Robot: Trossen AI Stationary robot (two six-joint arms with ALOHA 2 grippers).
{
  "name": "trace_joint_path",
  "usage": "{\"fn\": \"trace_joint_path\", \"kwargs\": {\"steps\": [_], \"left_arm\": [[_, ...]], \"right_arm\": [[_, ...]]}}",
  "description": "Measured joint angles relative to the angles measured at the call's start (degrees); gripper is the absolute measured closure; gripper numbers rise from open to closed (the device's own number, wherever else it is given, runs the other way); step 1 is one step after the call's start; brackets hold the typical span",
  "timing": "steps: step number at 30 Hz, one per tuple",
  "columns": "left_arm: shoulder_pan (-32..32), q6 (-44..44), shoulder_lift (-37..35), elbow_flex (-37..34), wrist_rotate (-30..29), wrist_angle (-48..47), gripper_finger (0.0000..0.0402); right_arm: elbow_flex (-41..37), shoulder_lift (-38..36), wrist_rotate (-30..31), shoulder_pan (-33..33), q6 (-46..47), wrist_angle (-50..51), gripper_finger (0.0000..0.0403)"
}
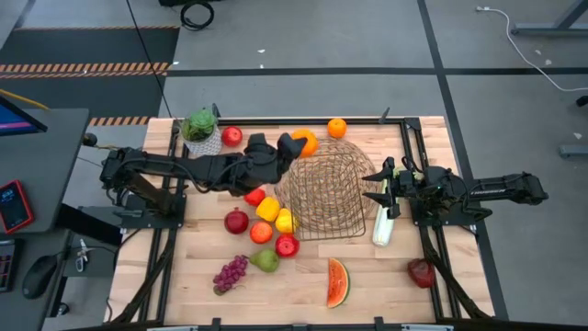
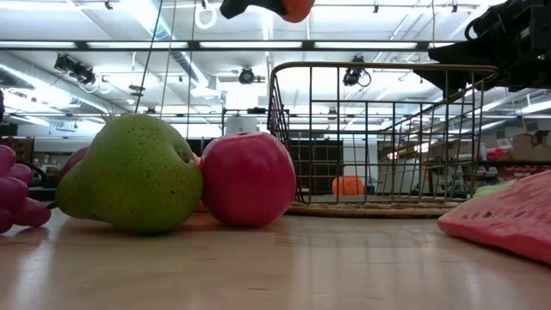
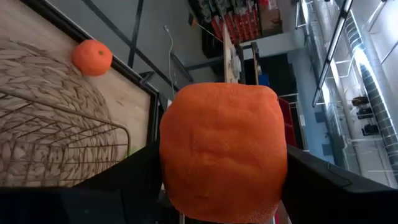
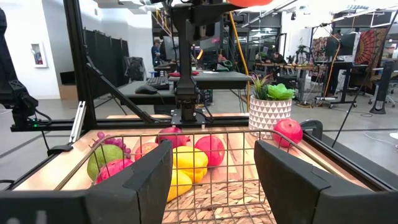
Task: Build produce basket
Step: Put the bottom orange into the wire basket
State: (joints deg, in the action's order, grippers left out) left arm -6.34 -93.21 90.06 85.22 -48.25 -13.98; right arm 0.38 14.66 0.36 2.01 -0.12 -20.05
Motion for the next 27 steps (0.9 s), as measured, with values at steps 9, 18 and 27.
{"fn": "trace_joint_path", "kwargs": {"steps": [9, 18, 27], "left_arm": [[0.0, 0.2, 0.0, 0.0, 1.1, 0.0, 0.0122], [-0.1, 37.7, 0.0, 0.0, 9.5, -0.5, 0.0122], [-0.1, 73.6, 0.0, 0.0, 10.8, -0.5, 0.0122]], "right_arm": [[0.0, 0.0, 0.0, 0.0, 0.0, 0.0, 0.0172], [0.0, 0.0, 0.0, 0.0, 0.0, 0.0, 0.0172], [0.0, 0.0, 0.0, 0.0, 0.0, 0.0, 0.0172]]}}
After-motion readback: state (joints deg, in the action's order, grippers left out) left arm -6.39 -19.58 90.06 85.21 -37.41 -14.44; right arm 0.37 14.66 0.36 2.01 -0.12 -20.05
